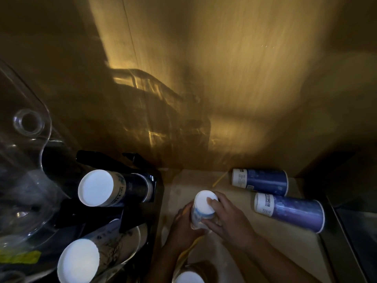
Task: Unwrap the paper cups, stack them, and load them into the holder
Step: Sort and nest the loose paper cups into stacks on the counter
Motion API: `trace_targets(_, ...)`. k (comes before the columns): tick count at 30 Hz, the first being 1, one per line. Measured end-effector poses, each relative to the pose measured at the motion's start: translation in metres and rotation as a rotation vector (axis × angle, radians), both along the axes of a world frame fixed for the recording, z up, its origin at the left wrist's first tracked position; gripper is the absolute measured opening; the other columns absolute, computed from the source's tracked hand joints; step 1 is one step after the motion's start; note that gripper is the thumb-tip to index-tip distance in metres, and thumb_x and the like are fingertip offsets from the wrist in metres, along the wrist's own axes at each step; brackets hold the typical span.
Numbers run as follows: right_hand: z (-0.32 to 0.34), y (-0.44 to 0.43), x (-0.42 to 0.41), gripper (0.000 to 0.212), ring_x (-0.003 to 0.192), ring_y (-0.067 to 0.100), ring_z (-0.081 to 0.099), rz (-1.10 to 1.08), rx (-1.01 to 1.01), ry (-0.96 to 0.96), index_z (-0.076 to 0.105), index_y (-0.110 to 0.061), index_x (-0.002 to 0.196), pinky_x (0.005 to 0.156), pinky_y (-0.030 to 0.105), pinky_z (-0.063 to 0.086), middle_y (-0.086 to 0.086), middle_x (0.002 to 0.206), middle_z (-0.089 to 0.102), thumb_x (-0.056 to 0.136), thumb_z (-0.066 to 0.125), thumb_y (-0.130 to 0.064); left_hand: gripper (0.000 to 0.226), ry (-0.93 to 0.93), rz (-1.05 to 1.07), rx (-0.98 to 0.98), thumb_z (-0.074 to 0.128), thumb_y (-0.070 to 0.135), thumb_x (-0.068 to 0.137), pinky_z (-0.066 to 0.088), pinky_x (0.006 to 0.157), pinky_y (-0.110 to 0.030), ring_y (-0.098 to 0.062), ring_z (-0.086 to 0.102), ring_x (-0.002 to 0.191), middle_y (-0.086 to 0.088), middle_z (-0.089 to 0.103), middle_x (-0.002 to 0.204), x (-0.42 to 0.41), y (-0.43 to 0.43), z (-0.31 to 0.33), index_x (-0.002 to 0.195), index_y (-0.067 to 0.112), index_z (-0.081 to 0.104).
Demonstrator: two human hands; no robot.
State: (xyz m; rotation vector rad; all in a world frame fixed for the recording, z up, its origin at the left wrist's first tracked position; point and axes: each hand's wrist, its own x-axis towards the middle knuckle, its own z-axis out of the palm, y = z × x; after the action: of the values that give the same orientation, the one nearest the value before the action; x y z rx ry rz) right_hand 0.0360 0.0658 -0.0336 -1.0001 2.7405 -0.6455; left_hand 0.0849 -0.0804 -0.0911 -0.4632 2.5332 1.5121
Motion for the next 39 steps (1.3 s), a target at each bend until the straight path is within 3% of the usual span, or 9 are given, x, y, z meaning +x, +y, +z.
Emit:
trace_targets(3,0.001,0.000,0.001,0.055,0.122,0.022,0.041,-0.012,0.035,-0.011,0.032,-0.019,0.133,0.097,0.033,0.041,0.006,0.146,0.031,0.088,0.046,-0.046,0.088,-0.103,-0.046,-0.039,0.083,0.030,0.068,0.038,0.108,-0.028,-0.023,0.047,0.129,-0.008,0.047,0.141,-0.003,-0.002,0.007,0.140,0.015,0.035)
trace_targets(6,0.001,0.001,0.001,0.053,0.121,0.022,0.042,-0.015,0.057,0.009,0.031,-0.022,0.133,0.097,0.035,0.041,0.006,0.146,0.031,0.088,0.045,-0.046,0.080,-0.113,-0.091,-0.022,0.081,0.016,0.072,0.040,0.110,-0.041,-0.025,0.048,0.129,-0.012,0.048,0.142,-0.006,-0.007,0.011,0.139,0.008,0.037)
trace_targets(11,0.006,0.015,-0.004,0.056,0.123,0.020,0.039,0.010,0.071,0.056,0.027,-0.031,0.135,0.097,0.038,0.037,0.004,0.142,0.037,0.084,0.048,-0.044,0.030,-0.188,0.007,-0.115,0.055,0.013,0.091,0.050,0.096,-0.036,-0.022,0.059,0.104,-0.012,0.061,0.125,-0.013,-0.015,0.044,0.121,0.010,0.053)
trace_targets(16,0.027,0.035,-0.007,0.040,0.108,0.016,0.050,-0.063,-0.069,0.108,0.037,-0.035,0.119,0.087,0.034,0.040,-0.002,0.123,0.051,0.083,0.055,-0.036,0.034,0.038,0.119,-0.144,0.055,0.008,0.091,0.044,0.087,-0.028,-0.025,0.059,0.110,-0.016,0.063,0.123,-0.028,-0.013,0.104,0.124,0.007,0.054)
trace_targets(19,0.037,0.051,-0.013,0.034,0.102,0.016,0.051,-0.124,-0.087,0.147,0.041,-0.030,0.116,0.083,0.029,0.037,-0.003,0.117,0.052,0.084,0.052,-0.034,0.033,0.174,0.054,-0.284,0.058,0.017,0.090,0.047,0.084,-0.031,-0.028,0.062,0.107,-0.013,0.066,0.117,-0.041,0.003,0.146,0.121,0.008,0.056)
trace_targets(24,0.040,0.082,-0.030,0.039,0.110,0.018,0.048,-0.254,-0.007,0.148,0.043,-0.024,0.123,0.092,0.037,0.037,0.000,0.119,0.053,0.085,0.051,-0.030,0.038,0.272,-0.150,-0.455,0.056,0.026,0.089,0.054,0.088,-0.041,-0.027,0.063,0.107,-0.010,0.066,0.119,-0.073,0.049,0.181,0.126,0.016,0.051)
trace_targets(31,0.013,0.121,-0.047,0.046,0.123,0.019,0.040,-0.366,0.145,0.085,0.035,-0.022,0.131,0.099,0.036,0.030,0.001,0.133,0.046,0.088,0.049,-0.033,0.033,0.206,-0.435,-0.689,0.055,0.019,0.088,0.045,0.089,-0.041,-0.037,0.054,0.111,-0.018,0.057,0.120,-0.119,0.107,0.140,0.118,0.006,0.051)
trace_targets(36,-0.013,0.142,-0.049,0.059,0.132,0.019,0.028,-0.394,0.163,-0.022,0.026,-0.023,0.137,0.109,0.038,0.020,0.002,0.146,0.033,0.085,0.052,-0.032,0.056,0.056,-0.546,-0.816,0.058,0.030,0.087,0.033,0.105,-0.040,-0.031,0.043,0.127,-0.012,0.043,0.141,-0.142,0.117,0.086,0.137,0.013,0.037)
trace_targets(39,-0.027,0.152,-0.048,0.059,0.135,0.022,0.024,-0.393,0.214,-0.018,0.022,-0.023,0.139,0.112,0.042,0.017,0.004,0.150,0.028,0.087,0.049,-0.033,0.079,-0.013,-0.565,-0.846,0.063,0.027,0.083,0.023,0.113,-0.042,-0.031,0.025,0.140,-0.013,0.025,0.153,-0.146,0.116,0.055,0.147,0.013,0.019)
